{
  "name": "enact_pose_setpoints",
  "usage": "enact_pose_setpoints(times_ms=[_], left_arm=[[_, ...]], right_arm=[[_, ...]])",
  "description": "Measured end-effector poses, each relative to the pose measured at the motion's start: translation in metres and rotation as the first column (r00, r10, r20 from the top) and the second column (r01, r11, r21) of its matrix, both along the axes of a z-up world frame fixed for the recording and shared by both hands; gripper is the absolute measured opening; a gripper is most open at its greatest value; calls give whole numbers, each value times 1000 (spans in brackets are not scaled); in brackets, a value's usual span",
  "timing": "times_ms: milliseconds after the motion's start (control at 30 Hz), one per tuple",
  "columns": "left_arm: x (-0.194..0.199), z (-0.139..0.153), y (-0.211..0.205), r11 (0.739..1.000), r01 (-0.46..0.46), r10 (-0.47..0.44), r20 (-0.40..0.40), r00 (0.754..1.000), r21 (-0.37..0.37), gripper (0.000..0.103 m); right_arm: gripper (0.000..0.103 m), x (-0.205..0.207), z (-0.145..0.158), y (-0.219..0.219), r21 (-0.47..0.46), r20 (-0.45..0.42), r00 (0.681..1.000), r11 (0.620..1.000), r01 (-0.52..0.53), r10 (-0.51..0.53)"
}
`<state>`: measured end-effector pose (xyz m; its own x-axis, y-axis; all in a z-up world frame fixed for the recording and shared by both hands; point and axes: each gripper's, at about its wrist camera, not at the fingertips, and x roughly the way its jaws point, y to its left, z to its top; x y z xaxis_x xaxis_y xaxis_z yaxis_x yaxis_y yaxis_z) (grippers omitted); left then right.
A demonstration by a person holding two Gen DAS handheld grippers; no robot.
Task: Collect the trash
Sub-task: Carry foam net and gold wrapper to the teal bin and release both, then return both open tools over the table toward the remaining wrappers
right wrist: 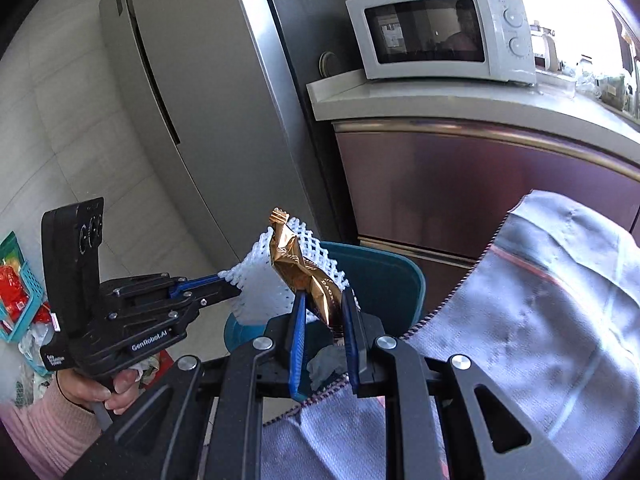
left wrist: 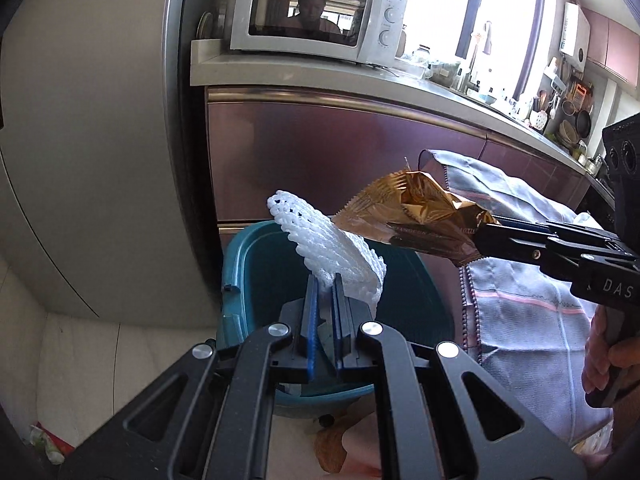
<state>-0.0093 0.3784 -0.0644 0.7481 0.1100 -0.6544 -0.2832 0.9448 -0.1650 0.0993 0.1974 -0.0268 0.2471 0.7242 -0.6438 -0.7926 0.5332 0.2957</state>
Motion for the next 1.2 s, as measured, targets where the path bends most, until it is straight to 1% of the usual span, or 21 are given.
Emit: enact_pose_setpoints(times_ms=[267,367,433,467,500,533,567,633,667,733,767,800,867,933,1000,1033,1100,1167,1200], left_arm=[[22,-24,6,1000,1,-2,-54,999,-10,7],[31,-32,5,1000,7,-8,-73,997,-13,8],[35,-38,4,1000,9,-11,-84,996,-24,8],[37,-40,4,1000,9,-11,-89,996,-28,8],[38,-44,5,999,11,-14,-92,996,-32,9],[41,-46,5,999,12,-16,-96,995,-39,12],[43,-49,6,999,14,-18,-101,995,-46,15],[46,-54,8,999,5,-11,-105,994,-54,25],[47,-55,8,998,6,-12,-107,994,-58,28],[46,-53,4,998,15,-21,-90,996,-61,44],[43,-52,2,998,16,-21,-83,996,-55,49],[43,-50,0,998,18,-22,-78,997,-52,56],[40,-46,-4,998,29,-32,-61,998,-58,59],[38,-40,-9,998,33,-36,-44,998,-59,68],[34,-32,-14,997,47,-48,-19,999,-64,69],[33,-28,-18,996,55,-55,-6,998,-65,74],[29,-17,-25,995,71,-69,28,997,-63,82],[23,-6,-35,994,100,-96,64,993,-55,85],[21,-1,-41,993,113,-109,79,991,-46,88]], right_arm=[[16,18,-25,24,-52,-83,996,998,25,-29],[18,21,-32,30,-79,-102,994,996,31,-39],[18,22,-34,31,-82,-105,993,996,37,-46],[19,22,-34,31,-83,-108,993,996,42,-51],[27,23,-35,30,-85,-112,992,995,45,-54],[30,24,-37,30,-85,-115,992,995,49,-58],[31,24,-38,29,-82,-118,991,995,51,-60],[31,25,-38,27,-76,-121,990,996,56,-65],[31,24,-38,25,-72,-121,990,996,59,-67],[31,22,-39,19,-65,-121,990,996,59,-67],[31,21,-39,16,-64,-120,990,996,60,-67],[31,20,-39,12,-61,-121,990,996,60,-67],[31,19,-39,7,-56,-124,990,997,61,-68],[31,15,-37,0,-48,-121,990,997,63,-68],[31,10,-33,-8,-40,-109,992,997,63,-67],[33,7,-31,-14,-36,-99,993,997,66,-69],[39,0,-25,-25,-22,-82,994,997,70,-72],[43,-8,-18,-38,-11,-58,996,997,72,-73],[44,-13,-14,-46,-3,-44,996,997,75,-75]])
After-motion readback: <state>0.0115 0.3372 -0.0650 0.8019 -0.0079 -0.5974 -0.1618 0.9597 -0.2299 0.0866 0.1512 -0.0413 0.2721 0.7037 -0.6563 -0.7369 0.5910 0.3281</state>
